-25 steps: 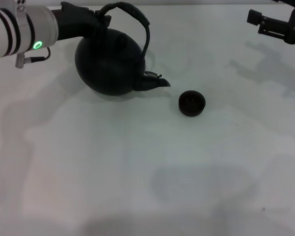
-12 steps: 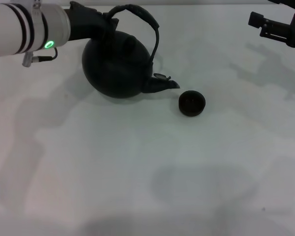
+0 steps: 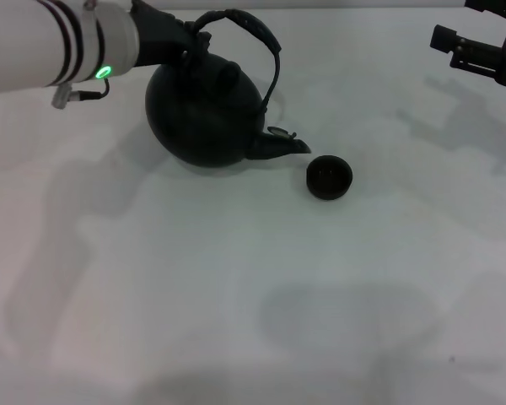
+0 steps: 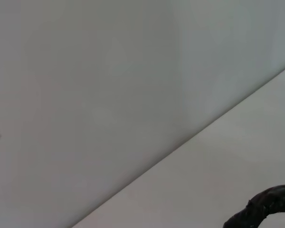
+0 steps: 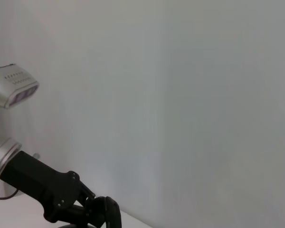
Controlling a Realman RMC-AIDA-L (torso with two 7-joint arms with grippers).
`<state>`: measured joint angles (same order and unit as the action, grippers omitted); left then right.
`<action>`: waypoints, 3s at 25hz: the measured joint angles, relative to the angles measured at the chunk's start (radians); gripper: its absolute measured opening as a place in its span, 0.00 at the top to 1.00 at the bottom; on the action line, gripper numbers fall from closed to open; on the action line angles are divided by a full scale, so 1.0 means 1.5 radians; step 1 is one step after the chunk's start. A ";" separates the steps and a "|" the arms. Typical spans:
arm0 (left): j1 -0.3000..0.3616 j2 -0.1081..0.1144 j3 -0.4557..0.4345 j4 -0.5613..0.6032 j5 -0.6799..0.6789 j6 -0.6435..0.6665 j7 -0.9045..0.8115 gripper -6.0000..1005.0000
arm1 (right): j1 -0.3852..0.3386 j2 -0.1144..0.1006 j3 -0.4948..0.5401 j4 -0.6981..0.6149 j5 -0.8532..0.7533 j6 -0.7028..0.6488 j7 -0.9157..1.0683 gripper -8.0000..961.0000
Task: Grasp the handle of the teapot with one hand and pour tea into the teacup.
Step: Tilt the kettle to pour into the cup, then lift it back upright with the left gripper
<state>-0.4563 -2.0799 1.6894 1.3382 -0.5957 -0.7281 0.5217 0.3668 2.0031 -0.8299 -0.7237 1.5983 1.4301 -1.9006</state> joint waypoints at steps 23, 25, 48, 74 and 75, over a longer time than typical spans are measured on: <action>-0.051 0.000 0.053 0.015 0.108 -0.041 -0.090 0.86 | 0.000 -0.002 0.000 0.000 0.000 -0.004 -0.001 0.09; -0.054 0.000 0.058 0.022 0.121 -0.048 -0.099 0.86 | 0.000 -0.002 0.000 0.000 0.000 -0.004 -0.001 0.09; -0.100 0.000 0.066 0.042 0.152 -0.119 -0.105 0.86 | 0.000 -0.002 0.008 0.006 0.000 -0.004 -0.012 0.09; -0.140 -0.001 0.118 0.035 0.231 -0.166 -0.159 0.86 | -0.001 -0.001 0.016 0.009 0.000 -0.003 -0.014 0.09; -0.142 -0.001 0.119 0.035 0.234 -0.168 -0.163 0.86 | -0.001 -0.001 0.016 0.009 0.000 -0.003 -0.014 0.09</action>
<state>-0.6688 -2.0816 1.8682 1.3912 -0.2448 -0.9804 0.2776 0.3650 2.0018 -0.8053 -0.7102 1.5980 1.4251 -1.9217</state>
